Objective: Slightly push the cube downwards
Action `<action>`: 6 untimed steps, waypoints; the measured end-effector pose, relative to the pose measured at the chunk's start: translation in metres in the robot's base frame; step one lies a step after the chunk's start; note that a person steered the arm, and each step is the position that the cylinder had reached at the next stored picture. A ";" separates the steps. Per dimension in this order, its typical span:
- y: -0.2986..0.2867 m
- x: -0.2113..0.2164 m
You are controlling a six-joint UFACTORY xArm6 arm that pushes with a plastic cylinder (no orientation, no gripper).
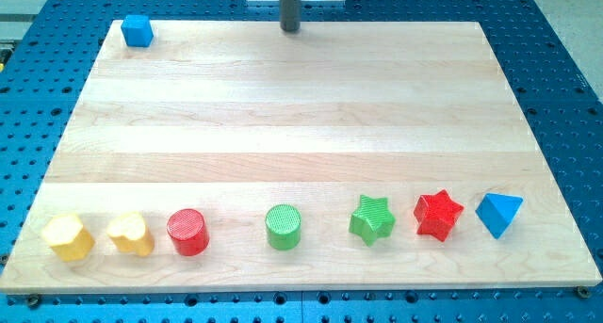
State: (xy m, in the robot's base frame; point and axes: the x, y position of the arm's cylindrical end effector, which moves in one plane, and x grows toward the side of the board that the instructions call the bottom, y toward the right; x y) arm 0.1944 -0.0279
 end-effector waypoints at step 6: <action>-0.219 -0.003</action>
